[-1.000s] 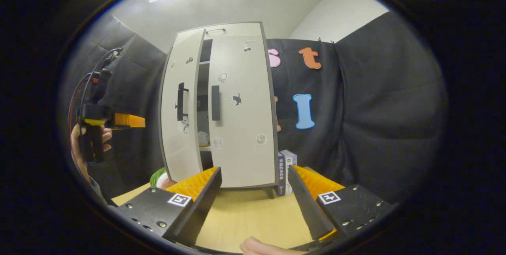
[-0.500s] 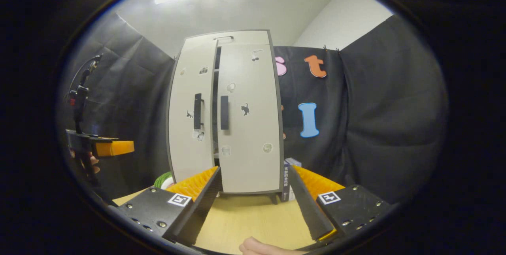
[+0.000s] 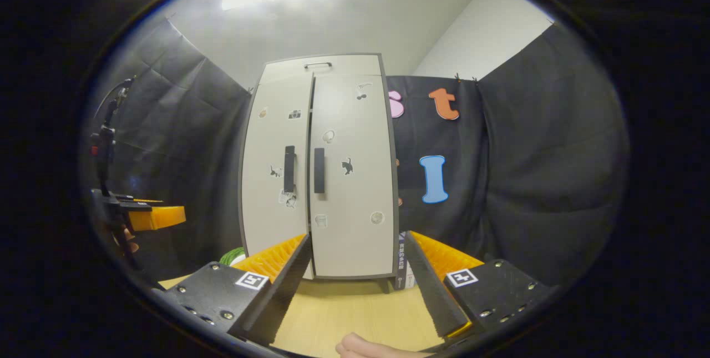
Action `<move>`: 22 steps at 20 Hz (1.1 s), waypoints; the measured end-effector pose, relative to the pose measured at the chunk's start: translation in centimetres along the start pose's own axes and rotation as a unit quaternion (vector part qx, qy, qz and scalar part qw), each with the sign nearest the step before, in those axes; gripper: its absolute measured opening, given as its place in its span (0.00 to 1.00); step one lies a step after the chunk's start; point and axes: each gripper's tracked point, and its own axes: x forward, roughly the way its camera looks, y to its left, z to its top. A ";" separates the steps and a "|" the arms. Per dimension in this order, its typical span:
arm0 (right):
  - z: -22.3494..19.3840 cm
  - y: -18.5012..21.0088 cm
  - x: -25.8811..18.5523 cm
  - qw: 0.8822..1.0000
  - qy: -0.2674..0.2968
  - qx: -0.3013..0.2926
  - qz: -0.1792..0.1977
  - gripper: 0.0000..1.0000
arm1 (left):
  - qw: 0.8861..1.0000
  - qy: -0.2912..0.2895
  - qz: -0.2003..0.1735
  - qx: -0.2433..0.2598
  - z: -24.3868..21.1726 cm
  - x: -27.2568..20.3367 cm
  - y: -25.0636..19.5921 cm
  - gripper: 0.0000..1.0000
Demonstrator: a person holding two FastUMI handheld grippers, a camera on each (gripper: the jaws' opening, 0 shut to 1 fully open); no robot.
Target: Grab one shoe with the right hand and put it into the shoe cabinet, grab the other shoe with the left hand and put it into the shoe cabinet; then close the right door with the right hand and the left door with the left hand.
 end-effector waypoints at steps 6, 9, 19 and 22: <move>0.7 0.7 -0.5 0.999 -0.036 -0.022 0.022 1.00 | 1.000 -0.005 0.021 -0.003 -0.1 0.1 0.5 0.93; 0.4 0.4 -0.6 0.998 -0.037 -0.040 0.018 1.00 | 1.000 -0.003 0.029 -0.013 -0.2 -0.2 0.4 0.93; 0.3 -0.8 -0.8 0.998 -0.039 -0.014 0.037 0.98 | 1.000 -0.020 0.022 -0.007 0.4 0.5 0.1 0.95; 0.2 -1.9 -0.8 0.999 -0.043 -0.025 0.019 1.00 | 0.999 -0.028 0.031 -0.009 0.7 0.8 0.2 0.92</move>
